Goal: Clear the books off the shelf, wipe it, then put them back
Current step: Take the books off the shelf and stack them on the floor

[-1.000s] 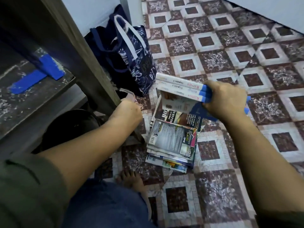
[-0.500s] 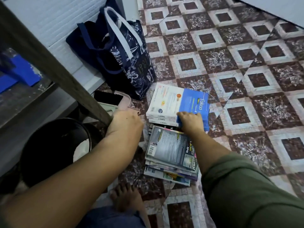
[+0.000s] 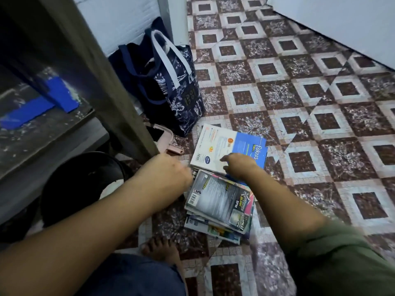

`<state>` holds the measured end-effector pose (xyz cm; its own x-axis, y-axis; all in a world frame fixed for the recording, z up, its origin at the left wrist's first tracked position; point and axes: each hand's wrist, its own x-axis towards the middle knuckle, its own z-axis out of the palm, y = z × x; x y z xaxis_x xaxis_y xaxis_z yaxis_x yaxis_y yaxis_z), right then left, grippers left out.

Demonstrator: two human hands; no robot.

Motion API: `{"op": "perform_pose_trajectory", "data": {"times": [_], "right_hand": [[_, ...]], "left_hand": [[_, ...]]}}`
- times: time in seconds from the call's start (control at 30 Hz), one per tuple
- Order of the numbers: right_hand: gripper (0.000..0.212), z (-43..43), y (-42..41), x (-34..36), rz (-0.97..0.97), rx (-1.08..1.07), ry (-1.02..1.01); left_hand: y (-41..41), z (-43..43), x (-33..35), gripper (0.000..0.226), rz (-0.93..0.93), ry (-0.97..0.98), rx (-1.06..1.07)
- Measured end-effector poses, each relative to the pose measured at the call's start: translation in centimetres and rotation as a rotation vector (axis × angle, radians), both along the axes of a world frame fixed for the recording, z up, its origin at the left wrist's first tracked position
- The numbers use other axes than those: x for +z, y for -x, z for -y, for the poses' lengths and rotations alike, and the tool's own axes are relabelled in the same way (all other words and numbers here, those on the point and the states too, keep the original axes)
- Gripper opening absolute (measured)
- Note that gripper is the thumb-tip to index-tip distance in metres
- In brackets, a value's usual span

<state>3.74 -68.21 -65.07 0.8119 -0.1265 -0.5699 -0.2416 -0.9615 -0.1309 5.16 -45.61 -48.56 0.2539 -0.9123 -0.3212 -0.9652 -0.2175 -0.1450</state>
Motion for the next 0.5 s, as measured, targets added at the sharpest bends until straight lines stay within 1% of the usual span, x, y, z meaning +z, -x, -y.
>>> {"op": "perform_pose_trajectory", "data": {"times": [0.03,0.07,0.1,0.13,0.17,0.2,0.27,0.33,0.37,0.4,0.43,0.5], "right_hand": [[0.04,-1.5,0.6,1.8,0.047,0.026,-0.02],[0.038,-3.2,1.3,3.9,0.089,0.053,-0.041],[0.036,-5.0,2.0,6.1,0.13,0.093,-0.073],[0.034,-7.0,2.7,8.5,0.17,0.141,-0.11],[0.032,-9.2,3.4,11.0,0.216,0.2,-0.145],[0.031,-11.4,3.9,13.6,0.269,0.263,-0.168],[0.032,-15.8,4.3,18.3,0.381,0.384,-0.206],[0.035,-20.5,4.0,22.3,0.475,0.488,-0.253],[0.036,-22.9,3.7,24.1,0.509,0.539,-0.264],[0.036,-25.3,3.3,25.5,0.538,0.589,-0.264],[0.036,-27.9,3.0,26.8,0.558,0.635,-0.259],[0.036,-33.1,2.3,29.1,0.564,0.715,-0.263]], "left_hand": [[1.2,-1.6,0.6,0.017,0.03,0.043,-0.039],[1.9,-2.9,1.6,0.013,0.059,0.062,0.029],[2.3,-4.2,2.7,0.011,0.045,0.074,0.076],[2.6,-5.4,3.9,0.003,0.057,0.081,0.19],[3.2,-7.0,4.7,0.015,0.061,-0.015,0.334],[3.4,-9.4,5.1,0.03,0.111,-0.057,0.48],[3.7,-14.9,7.3,0.044,0.161,-0.025,0.754],[4.0,-21.5,9.3,0.049,0.181,0.003,1.022],[4.5,-24.7,10.2,0.05,0.192,0.048,1.125],[5.3,-27.6,11.1,0.05,0.193,0.088,1.211],[6.2,-30.2,12.0,0.049,0.221,0.152,1.278],[7.7,-35.2,13.5,0.047,0.303,0.216,1.426]]}}
